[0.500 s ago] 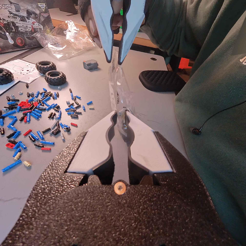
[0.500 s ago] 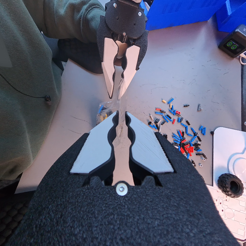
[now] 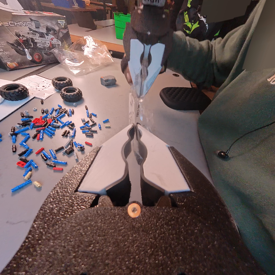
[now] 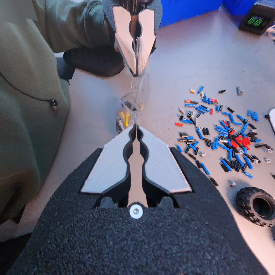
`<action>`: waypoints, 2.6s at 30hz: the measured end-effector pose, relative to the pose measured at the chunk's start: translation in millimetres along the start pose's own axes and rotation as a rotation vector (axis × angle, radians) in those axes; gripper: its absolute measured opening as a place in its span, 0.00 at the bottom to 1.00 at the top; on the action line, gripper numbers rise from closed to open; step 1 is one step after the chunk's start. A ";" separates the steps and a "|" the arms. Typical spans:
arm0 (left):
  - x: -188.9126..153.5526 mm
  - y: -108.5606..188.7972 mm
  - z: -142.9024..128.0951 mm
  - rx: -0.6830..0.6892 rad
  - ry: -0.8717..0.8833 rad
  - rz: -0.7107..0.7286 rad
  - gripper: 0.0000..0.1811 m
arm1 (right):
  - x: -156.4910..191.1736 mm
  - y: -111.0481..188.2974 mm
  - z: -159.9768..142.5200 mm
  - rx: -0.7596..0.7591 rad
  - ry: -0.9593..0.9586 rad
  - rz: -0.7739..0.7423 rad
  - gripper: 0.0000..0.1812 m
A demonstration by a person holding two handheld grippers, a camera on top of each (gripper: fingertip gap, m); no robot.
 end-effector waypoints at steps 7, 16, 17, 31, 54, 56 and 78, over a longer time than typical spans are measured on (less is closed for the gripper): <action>1.2 0.7 19.0 -0.110 -0.025 0.014 0.00 | 5.5 19.4 7.9 -0.180 0.110 -0.128 0.00; 7.0 -16.3 -15.5 0.139 -0.030 -0.021 0.09 | -1.3 0.0 -40.6 -0.122 0.031 -0.189 0.17; 7.4 -15.8 -17.8 0.159 -0.047 -0.015 0.10 | -0.8 -2.2 -41.3 -0.117 0.033 -0.183 0.18; 6.5 -33.0 -27.0 0.270 -0.048 0.018 0.04 | -6.2 -35.1 -52.6 -0.135 -0.074 -0.140 0.01; 12.1 -29.6 -26.9 0.261 0.098 -0.010 0.05 | -3.3 -33.5 -50.9 -0.132 -0.115 -0.087 0.09; 10.9 -32.3 -26.2 0.263 0.094 -0.002 0.02 | -2.6 -33.8 -47.5 -0.154 -0.104 -0.089 0.01; 13.7 -22.9 -19.1 0.220 0.150 0.019 0.11 | -12.0 -25.6 -48.8 -0.214 -0.276 -0.101 0.11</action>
Point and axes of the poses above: each gripper's, where its closed fingertips meet, y back along the fingers, z out of its top, x = y × z across the jaws, the point moved 9 cm from there along y, back along the fingers, and after that the axes turned 7 degrees about z, right-handed, at the moved point
